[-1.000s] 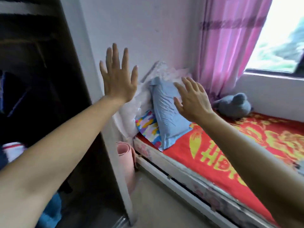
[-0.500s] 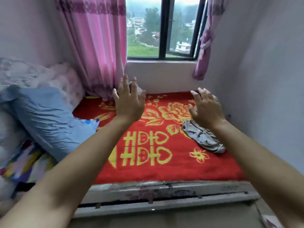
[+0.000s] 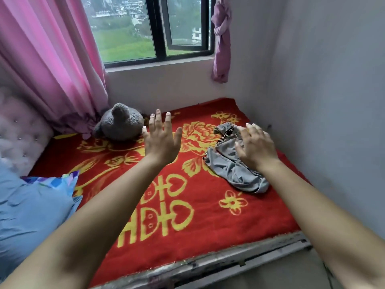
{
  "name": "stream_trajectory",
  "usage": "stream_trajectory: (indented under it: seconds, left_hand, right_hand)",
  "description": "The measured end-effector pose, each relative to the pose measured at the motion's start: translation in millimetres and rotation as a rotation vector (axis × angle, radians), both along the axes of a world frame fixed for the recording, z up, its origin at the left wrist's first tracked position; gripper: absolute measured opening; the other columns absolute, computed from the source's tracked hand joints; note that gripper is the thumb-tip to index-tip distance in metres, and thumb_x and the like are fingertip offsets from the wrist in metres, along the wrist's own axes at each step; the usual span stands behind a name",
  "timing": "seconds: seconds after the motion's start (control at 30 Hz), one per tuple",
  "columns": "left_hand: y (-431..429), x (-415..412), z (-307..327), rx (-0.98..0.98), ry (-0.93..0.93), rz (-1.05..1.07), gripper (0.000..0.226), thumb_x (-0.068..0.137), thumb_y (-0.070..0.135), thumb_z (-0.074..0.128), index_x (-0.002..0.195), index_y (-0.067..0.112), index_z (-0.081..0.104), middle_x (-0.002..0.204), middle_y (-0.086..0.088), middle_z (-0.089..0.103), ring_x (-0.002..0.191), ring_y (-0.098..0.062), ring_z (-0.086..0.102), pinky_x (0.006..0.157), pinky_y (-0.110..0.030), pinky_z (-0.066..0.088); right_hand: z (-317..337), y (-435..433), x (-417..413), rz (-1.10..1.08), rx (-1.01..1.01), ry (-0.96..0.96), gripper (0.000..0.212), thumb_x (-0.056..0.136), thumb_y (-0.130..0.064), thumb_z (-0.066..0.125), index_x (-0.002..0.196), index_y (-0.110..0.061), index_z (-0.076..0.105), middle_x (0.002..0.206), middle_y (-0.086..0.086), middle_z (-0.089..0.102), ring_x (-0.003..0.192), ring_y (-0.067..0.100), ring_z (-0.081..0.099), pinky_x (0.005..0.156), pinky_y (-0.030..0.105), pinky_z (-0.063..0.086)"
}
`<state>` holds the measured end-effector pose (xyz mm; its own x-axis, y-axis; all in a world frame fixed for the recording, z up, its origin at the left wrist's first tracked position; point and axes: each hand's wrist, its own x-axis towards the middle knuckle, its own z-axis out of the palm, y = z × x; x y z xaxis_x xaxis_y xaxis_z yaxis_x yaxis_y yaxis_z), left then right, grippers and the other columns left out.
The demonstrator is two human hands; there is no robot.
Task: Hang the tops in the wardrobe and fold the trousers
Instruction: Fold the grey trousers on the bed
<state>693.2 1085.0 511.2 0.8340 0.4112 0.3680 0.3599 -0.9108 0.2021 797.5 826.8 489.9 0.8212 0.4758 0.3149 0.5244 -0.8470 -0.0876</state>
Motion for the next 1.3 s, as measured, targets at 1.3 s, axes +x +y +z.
stream_trajectory:
  seconds: [1.3]
  left_hand:
    - [-73.7,390.7,-556.4,-0.596,0.548,0.039,0.07,0.096,0.059,0.044,0.156,0.033,0.018,0.162,-0.015,0.011,0.144,-0.036,0.018,0.111,-0.054,0.026]
  right_hand:
    - [-516.2,-47.3,383.4,-0.448,-0.05,0.549,0.081,0.097,-0.028,0.056,0.16,-0.032,0.005,0.16,0.018,0.016,0.133,0.046,0.041,0.102,0.052,0.041]
